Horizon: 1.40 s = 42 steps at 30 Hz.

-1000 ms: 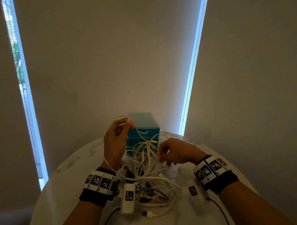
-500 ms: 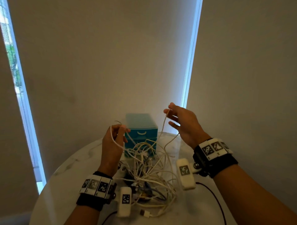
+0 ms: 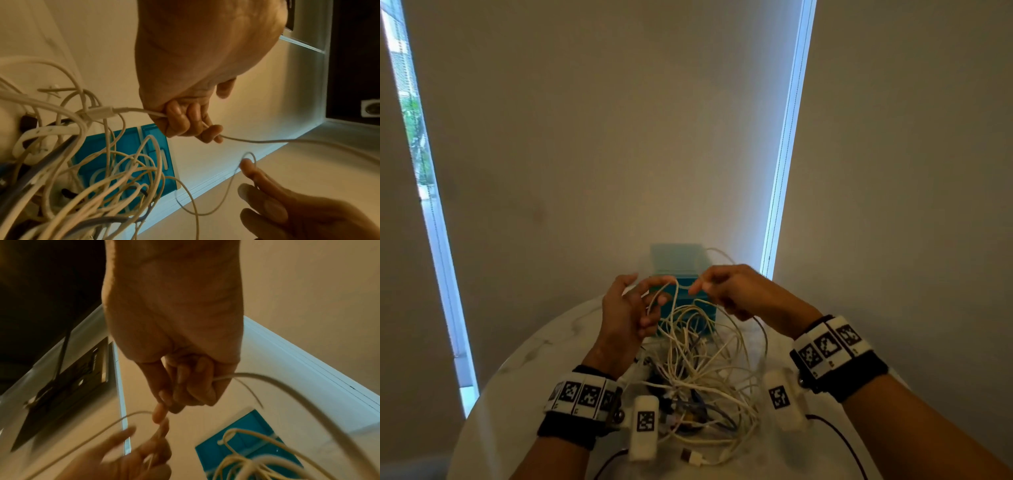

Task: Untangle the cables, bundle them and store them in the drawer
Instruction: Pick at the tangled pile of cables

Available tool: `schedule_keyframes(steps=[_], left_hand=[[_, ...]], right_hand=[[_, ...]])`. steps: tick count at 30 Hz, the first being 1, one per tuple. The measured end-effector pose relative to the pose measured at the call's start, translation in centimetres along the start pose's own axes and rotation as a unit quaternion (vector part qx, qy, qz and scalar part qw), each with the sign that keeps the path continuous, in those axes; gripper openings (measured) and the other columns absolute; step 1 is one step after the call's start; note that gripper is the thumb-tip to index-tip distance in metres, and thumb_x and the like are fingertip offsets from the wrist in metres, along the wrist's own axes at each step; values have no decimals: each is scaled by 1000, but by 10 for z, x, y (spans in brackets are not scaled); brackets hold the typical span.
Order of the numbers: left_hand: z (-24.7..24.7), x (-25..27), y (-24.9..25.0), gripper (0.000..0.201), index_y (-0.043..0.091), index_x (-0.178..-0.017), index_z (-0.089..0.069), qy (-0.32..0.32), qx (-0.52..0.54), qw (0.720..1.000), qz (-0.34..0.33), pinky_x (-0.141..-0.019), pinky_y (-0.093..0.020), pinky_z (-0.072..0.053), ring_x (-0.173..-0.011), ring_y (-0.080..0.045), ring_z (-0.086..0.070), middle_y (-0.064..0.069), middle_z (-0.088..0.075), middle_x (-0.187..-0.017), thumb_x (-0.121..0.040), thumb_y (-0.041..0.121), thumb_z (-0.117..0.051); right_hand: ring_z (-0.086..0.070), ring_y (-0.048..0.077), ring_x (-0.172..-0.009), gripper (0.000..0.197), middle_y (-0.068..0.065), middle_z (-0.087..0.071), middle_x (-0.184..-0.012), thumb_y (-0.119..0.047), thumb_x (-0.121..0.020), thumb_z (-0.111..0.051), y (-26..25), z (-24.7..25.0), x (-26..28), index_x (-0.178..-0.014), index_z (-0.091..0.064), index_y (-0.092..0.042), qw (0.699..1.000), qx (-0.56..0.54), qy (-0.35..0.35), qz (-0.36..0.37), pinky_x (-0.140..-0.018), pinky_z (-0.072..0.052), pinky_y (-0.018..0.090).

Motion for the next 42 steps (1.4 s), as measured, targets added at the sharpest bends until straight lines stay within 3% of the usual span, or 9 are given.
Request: schedule_keyframes(steps=[4,10,14,18,26,29,34,38,42], left_hand=[[-11,8,1,83,13,-110,-81,29,-175,984,-19,-57,-34,-12,-53,-10,-27,6,-56,-74,-93,85,-42],[-19,23,2,28,13,-99,-83,17,-304,945,-118,-51,-13,-37,-49,6,-50,19,-63,-60,-100,38,-70],[-22,22,5,24,6,-95,-80,58,-262,949,-165,-49,-10,-37,-44,3,-47,18,-53,-48,-103,27,-68],[-26,26,9,21,-2,-103,-76,61,-226,957,-173,-48,-7,-40,-40,4,-50,18,-54,-45,-105,15,-63],[-24,26,4,23,3,-98,-79,-1,-302,942,-146,-53,-7,-42,-47,8,-53,22,-59,-52,-103,22,-67],[-23,26,4,21,10,-102,-81,-4,-314,939,-138,-54,-6,-42,-50,9,-55,23,-61,-55,-104,25,-66],[-8,15,12,29,28,-122,-79,36,-262,950,-163,-54,-15,-35,-61,-3,-44,14,-68,-90,-112,27,-52],[-20,8,35,30,24,-131,-70,34,-253,947,-195,-55,-21,-35,-64,-12,-42,-3,-73,-100,-114,18,-46],[-40,6,59,27,21,-132,-67,-6,-298,929,-218,-61,-24,-44,-72,-20,-50,-3,-77,-104,-115,20,-47]], right_hand=[[-51,-16,-49,19,-32,-61,-54,-11,-103,-59,4,-30,6,-100,-78,-13,987,141,-82,13,-65,-38,20],[-55,-1,-64,24,-16,-67,-78,-12,-100,-58,21,-43,9,-101,-80,-22,977,169,-130,-11,-64,-44,21],[-76,24,-90,27,9,-79,-106,-15,-98,-69,34,-29,10,-125,-68,-15,990,-92,-79,-75,-69,-61,32],[-66,37,-131,45,19,-73,-133,-28,-98,-70,46,-3,8,-134,-61,-3,875,-475,0,-96,-115,-50,52],[-75,21,-79,18,10,-72,-86,-10,-112,-48,9,42,-16,-107,-63,-2,776,-611,158,16,-88,-66,43],[-40,9,-49,24,-1,-47,-66,-3,-111,-36,-10,53,-19,-114,-60,-4,805,-552,218,18,-47,-42,21],[-33,10,-57,10,1,-44,-81,-26,-113,-45,-18,45,-10,-121,-48,-21,911,-283,299,-5,-48,-31,23],[-48,12,-75,31,4,-61,-106,-42,-104,-65,-17,17,12,-126,-58,-21,987,-88,134,-31,-61,-41,25],[-41,9,-56,65,-5,-50,-70,-83,-86,-60,-23,-19,28,-109,-80,-25,999,-21,-34,-21,-54,-35,25]])
Point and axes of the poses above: each hand's wrist, its own x-axis away from the middle knuckle, its own z-axis out of the back of the hand, y = z × x, the point moved 1 cm from there along -x, towards the middle knuckle
